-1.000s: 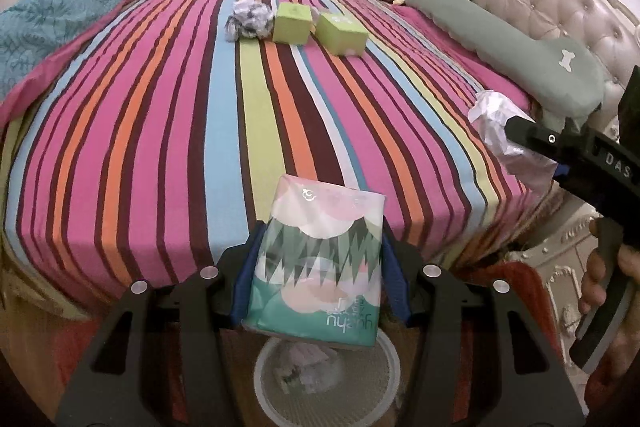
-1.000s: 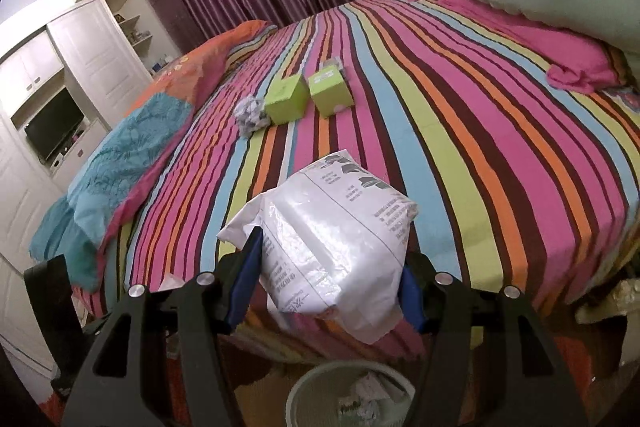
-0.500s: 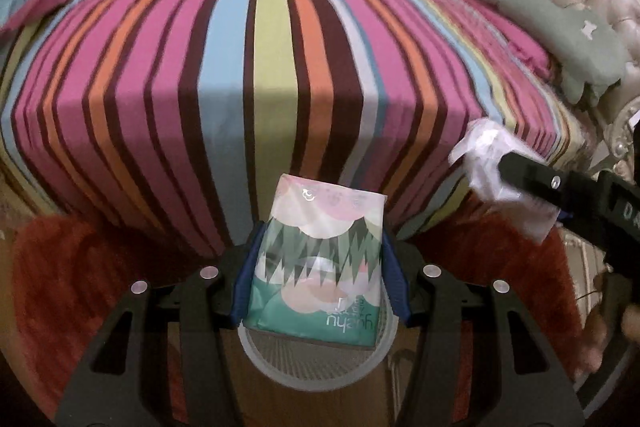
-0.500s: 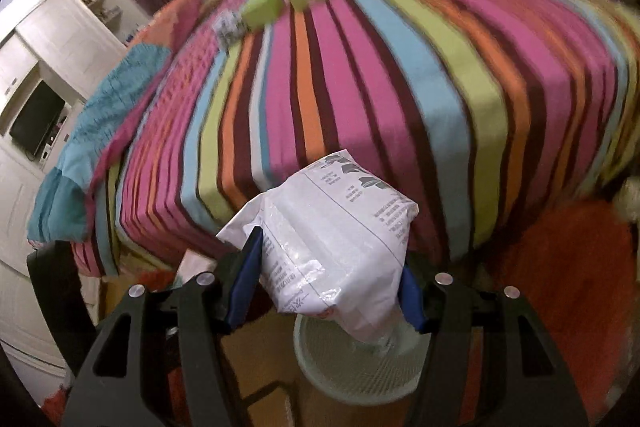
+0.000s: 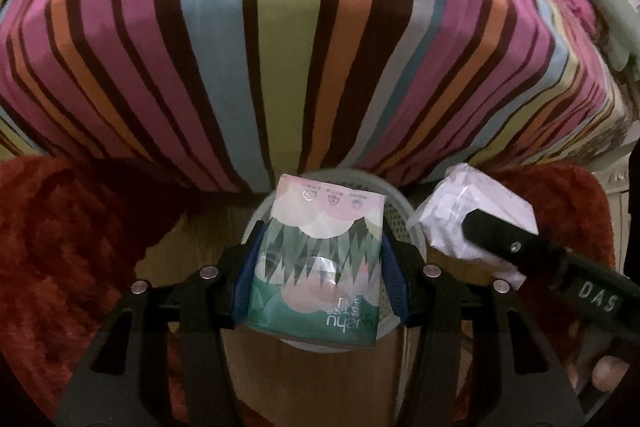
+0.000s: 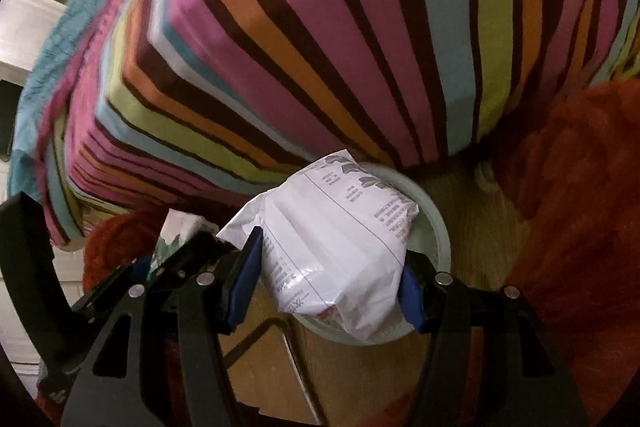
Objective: Collect trash
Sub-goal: 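Lift the bag and tissue pack and carry both over the wastebasket, then open both grippers over the wastebasket to drop the bag and tissue pack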
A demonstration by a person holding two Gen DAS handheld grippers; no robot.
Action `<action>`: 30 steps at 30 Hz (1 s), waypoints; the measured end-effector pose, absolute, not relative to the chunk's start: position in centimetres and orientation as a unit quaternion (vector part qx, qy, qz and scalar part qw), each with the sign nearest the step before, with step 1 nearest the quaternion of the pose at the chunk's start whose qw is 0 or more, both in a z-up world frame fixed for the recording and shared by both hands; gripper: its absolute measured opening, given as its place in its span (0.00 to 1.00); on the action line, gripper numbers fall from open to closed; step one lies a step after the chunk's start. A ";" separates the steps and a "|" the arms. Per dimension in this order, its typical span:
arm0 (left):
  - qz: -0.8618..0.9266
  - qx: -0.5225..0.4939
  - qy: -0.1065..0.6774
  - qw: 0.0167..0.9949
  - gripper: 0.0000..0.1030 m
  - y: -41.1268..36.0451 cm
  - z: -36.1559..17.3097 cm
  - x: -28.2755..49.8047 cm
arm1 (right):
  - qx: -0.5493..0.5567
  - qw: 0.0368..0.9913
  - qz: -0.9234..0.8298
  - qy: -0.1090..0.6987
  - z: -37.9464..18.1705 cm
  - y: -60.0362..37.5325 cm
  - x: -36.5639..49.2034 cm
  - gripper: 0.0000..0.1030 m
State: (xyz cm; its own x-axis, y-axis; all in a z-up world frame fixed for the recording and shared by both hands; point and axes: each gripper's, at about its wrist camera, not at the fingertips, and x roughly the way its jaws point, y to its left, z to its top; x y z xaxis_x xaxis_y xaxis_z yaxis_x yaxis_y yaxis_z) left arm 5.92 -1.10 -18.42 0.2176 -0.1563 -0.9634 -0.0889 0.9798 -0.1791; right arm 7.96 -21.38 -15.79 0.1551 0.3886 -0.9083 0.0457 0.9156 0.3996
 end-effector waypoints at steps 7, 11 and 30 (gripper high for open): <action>0.001 -0.105 0.668 0.736 0.51 -0.8 -21.3 6.2 | 0.166 0.695 0.098 0.693 -18.6 -20.7 8.1 0.55; 0.012 -0.113 0.689 0.715 0.51 -0.7 -22.9 6.4 | 0.153 0.679 0.086 0.712 -19.8 -20.2 8.2 0.55; 0.020 -0.168 0.751 0.638 0.68 -0.5 -27.6 6.2 | 0.178 0.625 0.049 0.759 -23.5 -20.2 9.3 0.74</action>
State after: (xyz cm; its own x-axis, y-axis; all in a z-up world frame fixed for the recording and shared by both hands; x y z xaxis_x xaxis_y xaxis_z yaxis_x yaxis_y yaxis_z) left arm 6.17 -0.45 -27.57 -0.1288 -0.2266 -0.9654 -0.2775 0.9429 -0.1843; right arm 9.30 -20.22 -23.49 -0.1562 0.3314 -0.9305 0.2086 0.9318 0.2969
